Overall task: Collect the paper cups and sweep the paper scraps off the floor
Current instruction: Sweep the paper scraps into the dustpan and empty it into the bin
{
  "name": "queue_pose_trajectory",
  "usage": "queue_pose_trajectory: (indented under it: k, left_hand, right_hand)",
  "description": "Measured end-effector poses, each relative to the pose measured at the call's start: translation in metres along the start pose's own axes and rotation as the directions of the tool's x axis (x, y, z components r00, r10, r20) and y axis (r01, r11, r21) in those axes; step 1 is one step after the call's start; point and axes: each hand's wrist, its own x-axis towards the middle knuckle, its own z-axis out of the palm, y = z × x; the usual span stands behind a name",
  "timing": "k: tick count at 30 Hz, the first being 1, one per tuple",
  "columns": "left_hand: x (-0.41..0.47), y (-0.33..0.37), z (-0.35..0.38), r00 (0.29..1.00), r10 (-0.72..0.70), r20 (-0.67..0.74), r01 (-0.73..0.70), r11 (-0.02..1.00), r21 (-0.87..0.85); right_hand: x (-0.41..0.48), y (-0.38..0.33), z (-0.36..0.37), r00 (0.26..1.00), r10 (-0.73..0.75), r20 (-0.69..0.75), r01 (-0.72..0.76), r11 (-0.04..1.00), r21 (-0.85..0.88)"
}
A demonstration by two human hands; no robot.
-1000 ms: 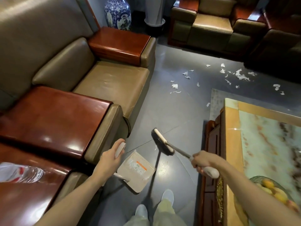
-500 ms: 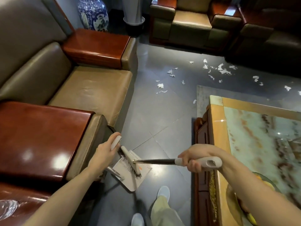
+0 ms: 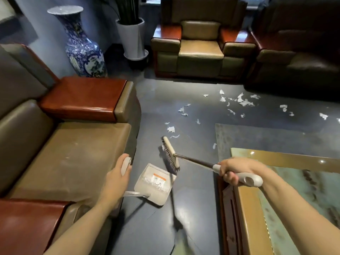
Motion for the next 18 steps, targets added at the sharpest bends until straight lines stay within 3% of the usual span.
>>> queue_pose_trajectory:
  k: [10,15,18]
  left_hand:
    - [0.190,0.081,0.043,0.999,0.054,0.009,-0.053,0.998,-0.019]
    - [0.277,0.094,0.067,0.993,0.084,0.084,-0.086,0.996,0.021]
    - [0.311,0.100,0.080,0.985,0.085,0.150,-0.095,0.993,0.063]
  right_hand:
    - [0.088,-0.145,-0.099,0.977,-0.037,-0.210,0.048,0.998,0.045]
    - [0.154,-0.166,-0.123,0.906,-0.125,-0.405,0.033,0.974,-0.226]
    - [0.188,-0.167,-0.137,0.884,-0.180,-0.431,0.003,0.925,-0.381]
